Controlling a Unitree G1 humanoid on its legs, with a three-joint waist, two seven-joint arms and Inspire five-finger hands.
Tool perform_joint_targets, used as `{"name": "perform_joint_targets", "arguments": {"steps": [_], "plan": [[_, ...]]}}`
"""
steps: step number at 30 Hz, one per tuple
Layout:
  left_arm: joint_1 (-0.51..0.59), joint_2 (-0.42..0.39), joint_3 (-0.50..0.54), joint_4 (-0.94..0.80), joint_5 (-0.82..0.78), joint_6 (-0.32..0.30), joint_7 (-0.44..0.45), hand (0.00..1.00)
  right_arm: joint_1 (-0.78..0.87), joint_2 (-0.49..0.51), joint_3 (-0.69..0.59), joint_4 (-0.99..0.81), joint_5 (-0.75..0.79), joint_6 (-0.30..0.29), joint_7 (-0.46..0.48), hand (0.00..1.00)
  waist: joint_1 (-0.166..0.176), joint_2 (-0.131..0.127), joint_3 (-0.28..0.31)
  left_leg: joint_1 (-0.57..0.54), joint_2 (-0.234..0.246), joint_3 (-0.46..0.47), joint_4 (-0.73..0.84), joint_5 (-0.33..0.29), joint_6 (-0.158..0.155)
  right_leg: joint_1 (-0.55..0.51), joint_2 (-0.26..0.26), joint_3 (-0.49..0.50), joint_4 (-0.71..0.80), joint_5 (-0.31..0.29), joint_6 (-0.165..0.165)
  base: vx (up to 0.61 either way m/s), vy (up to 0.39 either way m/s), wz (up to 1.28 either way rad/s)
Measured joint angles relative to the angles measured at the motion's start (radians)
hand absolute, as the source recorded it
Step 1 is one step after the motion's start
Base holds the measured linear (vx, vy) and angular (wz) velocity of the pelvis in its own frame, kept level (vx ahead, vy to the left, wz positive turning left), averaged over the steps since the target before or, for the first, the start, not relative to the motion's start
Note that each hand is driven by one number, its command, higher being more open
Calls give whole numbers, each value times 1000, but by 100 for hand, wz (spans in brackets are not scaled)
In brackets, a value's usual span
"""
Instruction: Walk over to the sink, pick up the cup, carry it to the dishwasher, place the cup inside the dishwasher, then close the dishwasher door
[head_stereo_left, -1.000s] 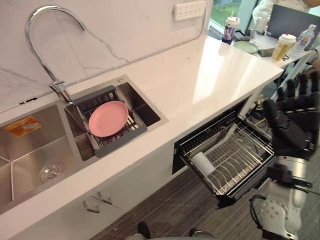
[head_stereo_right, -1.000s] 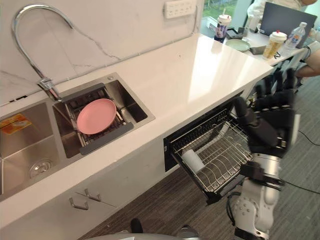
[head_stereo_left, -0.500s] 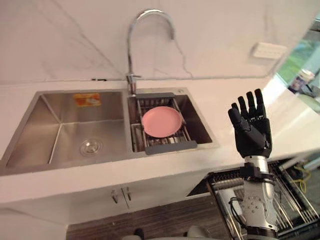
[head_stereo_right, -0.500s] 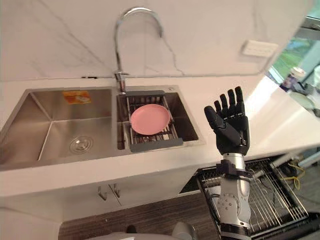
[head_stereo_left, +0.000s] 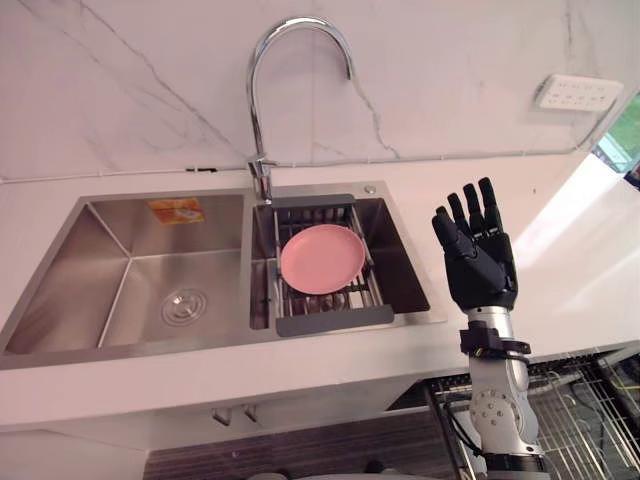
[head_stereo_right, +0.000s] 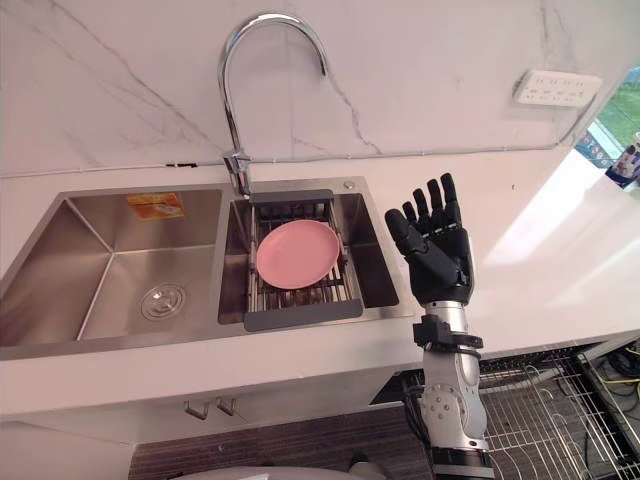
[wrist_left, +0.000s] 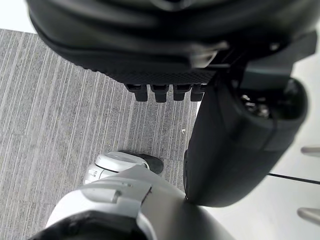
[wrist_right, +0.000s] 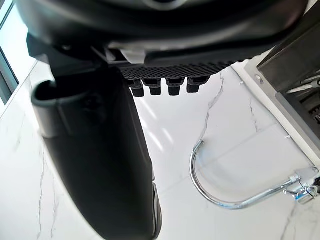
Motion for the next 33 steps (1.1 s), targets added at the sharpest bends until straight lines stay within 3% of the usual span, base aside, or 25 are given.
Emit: {"name": "perform_joint_targets", "arguments": {"steps": [5,10,16,24,33], "plan": [[-3,7,-28,21,-82,12,-6,100,9,-8,-58,0,-28,100,-55,100,0,10,-7,9,3,13,-21,11,2,0,3,0,-17,2,2,24,-7,-2],[-5,10,-27,38,-93,18,-15,100,16,-61,-74,0,-294,158,-86,100,-15,9,-8,22,8,43,-29,9,-3,0,7,15,-22,3,4,15,-8,-12],[4,9,-19,32,-69,-26,-39,100,15,-206,-65,1,-579,222,57,100,-14,4,-23,18,8,42,-31,8,-4,0,6,8,-26,3,5,-40,-9,1],[29,12,25,-1,-42,-13,-51,100,-66,-334,1,74,-799,233,194,100,-14,-17,-45,13,8,28,-41,17,-6,0,4,-17,-29,3,5,-29,-15,6],[29,16,24,-50,47,1,-78,100,-187,-351,106,179,-1012,255,214,100,-12,-37,-46,14,7,7,-60,34,-16,1,1,-62,-30,9,12,-33,-14,7]]}}
